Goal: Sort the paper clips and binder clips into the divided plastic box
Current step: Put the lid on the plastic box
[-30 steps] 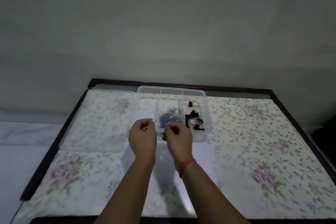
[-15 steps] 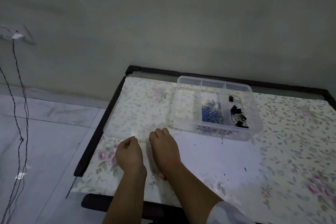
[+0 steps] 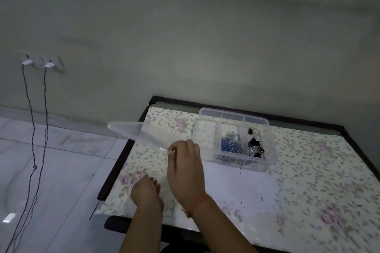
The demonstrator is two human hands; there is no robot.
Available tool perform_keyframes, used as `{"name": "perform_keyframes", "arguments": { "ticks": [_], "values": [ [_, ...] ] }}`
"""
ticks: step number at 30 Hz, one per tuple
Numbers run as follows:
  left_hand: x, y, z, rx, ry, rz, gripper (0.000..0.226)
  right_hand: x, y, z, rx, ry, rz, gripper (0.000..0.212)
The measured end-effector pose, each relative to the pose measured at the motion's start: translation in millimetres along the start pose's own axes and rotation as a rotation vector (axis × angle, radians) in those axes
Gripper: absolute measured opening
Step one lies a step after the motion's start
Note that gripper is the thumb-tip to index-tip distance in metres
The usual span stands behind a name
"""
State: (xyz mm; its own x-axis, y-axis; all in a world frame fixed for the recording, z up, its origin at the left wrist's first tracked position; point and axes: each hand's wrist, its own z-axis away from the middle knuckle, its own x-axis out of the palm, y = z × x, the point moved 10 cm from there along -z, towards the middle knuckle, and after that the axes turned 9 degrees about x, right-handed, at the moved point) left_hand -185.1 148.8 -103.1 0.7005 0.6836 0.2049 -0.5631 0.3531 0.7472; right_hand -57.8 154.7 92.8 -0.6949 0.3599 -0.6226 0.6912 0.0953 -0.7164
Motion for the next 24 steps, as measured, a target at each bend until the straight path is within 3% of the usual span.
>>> {"name": "perform_keyframes", "arguments": {
  "ticks": [3,7,10,13,15,19,24],
  "values": [
    [5.6,-4.7,23.6,-0.045,-0.084,-0.054,0.009,-50.3,-10.7,-11.0,0.082,0.064,-0.13,0.02],
    [1.2,-14.9,43.7,-0.083,-0.192,-0.174,0.048,-95.4,33.5,-15.1,0.491,0.08,-0.463,0.017],
    [-11.8,-25.7,47.7,-0.121,-0.23,-0.223,0.045,-108.7,76.4,6.6,0.777,0.056,-0.769,0.019],
    [-14.0,-13.9,47.4,0.008,-0.283,-0.311,0.042,-129.0,121.3,30.0,0.909,0.162,-0.857,0.018],
    [-9.0,-3.9,50.4,0.064,-0.29,-0.287,0.046,-139.5,161.7,48.0,0.986,0.295,-0.827,0.016],
    [26.8,15.4,58.0,0.234,-0.326,-0.349,0.04,-163.1,219.4,76.2,0.972,0.525,-0.467,0.031],
    [92.7,33.0,72.8,0.484,-0.416,-0.484,0.031,-171.1,256.1,64.1,0.89,0.546,-0.275,0.021]
  ]
}}
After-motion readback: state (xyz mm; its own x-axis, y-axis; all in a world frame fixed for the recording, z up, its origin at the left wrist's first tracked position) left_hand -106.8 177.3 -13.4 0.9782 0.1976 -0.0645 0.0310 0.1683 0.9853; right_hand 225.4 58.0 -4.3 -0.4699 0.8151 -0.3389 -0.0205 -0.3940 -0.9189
